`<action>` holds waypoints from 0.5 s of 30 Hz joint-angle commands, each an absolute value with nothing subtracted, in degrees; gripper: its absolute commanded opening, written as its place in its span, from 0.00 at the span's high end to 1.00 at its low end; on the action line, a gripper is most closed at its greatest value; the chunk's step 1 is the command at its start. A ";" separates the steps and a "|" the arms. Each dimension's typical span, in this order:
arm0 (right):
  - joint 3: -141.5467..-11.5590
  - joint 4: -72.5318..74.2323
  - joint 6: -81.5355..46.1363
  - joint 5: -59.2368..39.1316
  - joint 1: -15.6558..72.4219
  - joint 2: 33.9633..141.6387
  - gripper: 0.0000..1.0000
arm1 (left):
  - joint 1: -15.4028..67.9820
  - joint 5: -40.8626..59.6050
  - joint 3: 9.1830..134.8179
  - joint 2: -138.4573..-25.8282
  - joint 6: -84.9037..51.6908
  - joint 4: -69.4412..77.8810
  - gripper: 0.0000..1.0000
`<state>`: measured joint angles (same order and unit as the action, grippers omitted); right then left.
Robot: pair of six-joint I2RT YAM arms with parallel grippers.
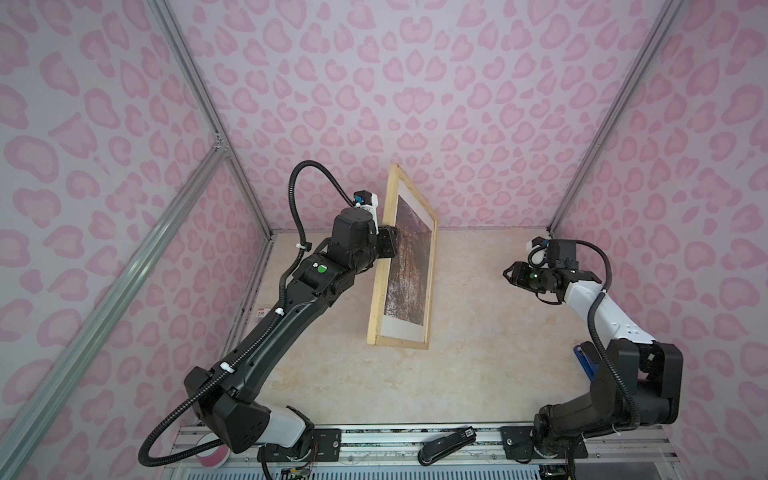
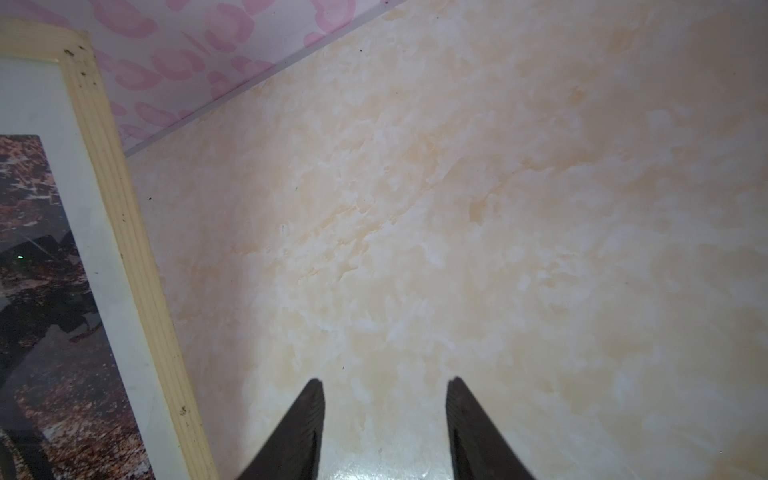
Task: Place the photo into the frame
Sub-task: 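Lower the frame photo-side up onto the table with the left gripper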
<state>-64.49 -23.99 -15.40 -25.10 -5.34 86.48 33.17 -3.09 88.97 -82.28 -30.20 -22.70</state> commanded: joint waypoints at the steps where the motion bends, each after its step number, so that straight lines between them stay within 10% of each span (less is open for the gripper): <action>1: -64.83 -24.69 -15.48 -25.50 -5.27 87.16 0.51 | 31.76 0.68 88.32 -82.22 -36.01 -17.12 0.97; 15: -66.44 -26.76 -14.66 -25.77 -5.21 89.46 0.51 | 27.35 5.37 77.70 -83.30 -44.07 -11.39 0.97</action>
<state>-66.22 -26.30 -15.18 -25.45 -5.30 89.03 27.59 3.46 78.50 -82.72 -43.42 -19.79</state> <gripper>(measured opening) 0.495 0.244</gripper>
